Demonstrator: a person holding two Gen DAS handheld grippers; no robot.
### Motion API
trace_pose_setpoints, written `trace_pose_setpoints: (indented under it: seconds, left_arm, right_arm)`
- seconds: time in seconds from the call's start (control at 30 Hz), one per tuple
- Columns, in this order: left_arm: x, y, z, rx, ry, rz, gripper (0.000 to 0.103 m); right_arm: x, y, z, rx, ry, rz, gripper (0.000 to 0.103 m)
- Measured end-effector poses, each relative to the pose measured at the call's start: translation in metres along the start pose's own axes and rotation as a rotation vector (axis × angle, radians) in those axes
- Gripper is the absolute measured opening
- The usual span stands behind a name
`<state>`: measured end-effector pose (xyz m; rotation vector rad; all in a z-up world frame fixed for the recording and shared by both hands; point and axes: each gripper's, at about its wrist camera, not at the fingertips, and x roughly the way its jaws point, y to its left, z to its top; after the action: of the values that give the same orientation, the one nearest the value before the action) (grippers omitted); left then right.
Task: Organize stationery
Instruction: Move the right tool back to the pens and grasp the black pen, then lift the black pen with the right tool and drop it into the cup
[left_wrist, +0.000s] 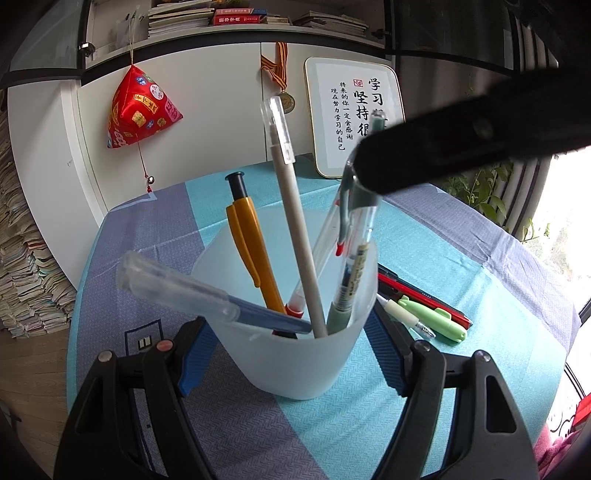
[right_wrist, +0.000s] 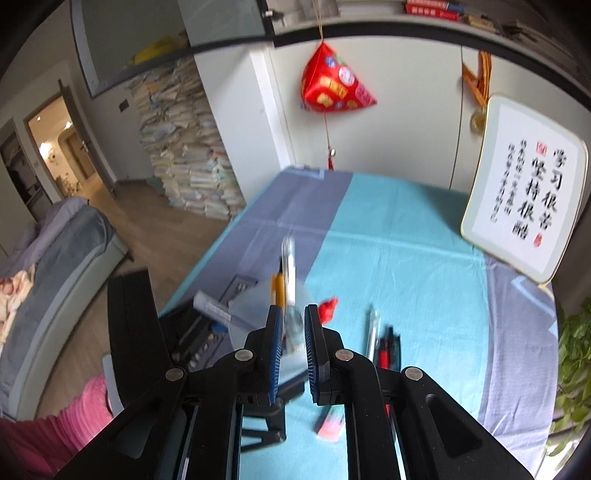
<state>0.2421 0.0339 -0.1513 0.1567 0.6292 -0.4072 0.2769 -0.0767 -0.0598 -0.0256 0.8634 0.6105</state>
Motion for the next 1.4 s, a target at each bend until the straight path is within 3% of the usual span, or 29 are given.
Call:
trace_pose_setpoints:
  seconds: [0.13,0.2,0.37,0.57,0.77,0.9,1.17,1.33,1.4]
  left_arm:
    - [0.000,0.000,0.000,0.001,0.000,0.001,0.075]
    - [0.000,0.001,0.000,0.001,0.000,0.001,0.075]
    - [0.000,0.001,0.001,0.003,-0.002,0.001,0.075]
    - [0.001,0.001,0.002,0.002,0.000,0.001,0.076]
    - [0.001,0.001,0.002,0.002,0.000,0.001,0.076]
    - [0.001,0.001,0.001,0.001,0.001,0.001,0.076]
    - [0.001,0.000,0.001,0.003,0.001,0.000,0.076]
    - [0.001,0.001,0.001,0.003,0.001,0.001,0.076]
    - [0.001,0.001,0.001,0.003,0.001,0.001,0.076]
  right_arm:
    - [-0.013,-0.012,-0.012,0.027,-0.047,0.011,0.012]
    - [-0.013,-0.028,-0.020,0.060,-0.045,-0.033,0.012]
    - [0.024,-0.066,-0.045,0.111,0.099,-0.199,0.012]
    - [0.050,-0.084,-0.065,0.141,0.188,-0.192,0.012]
    - [0.067,-0.078,-0.071,0.058,0.252,-0.167,0.012]
    - [0.073,-0.070,-0.068,0.009,0.244,-0.222,0.012]
    - [0.044,-0.101,-0.080,0.089,0.268,-0.294,0.011]
    - [0.029,-0.110,-0.097,0.066,0.318,-0.328,0.011]
    - [0.032,-0.110,-0.096,0.048,0.330,-0.341,0.017]
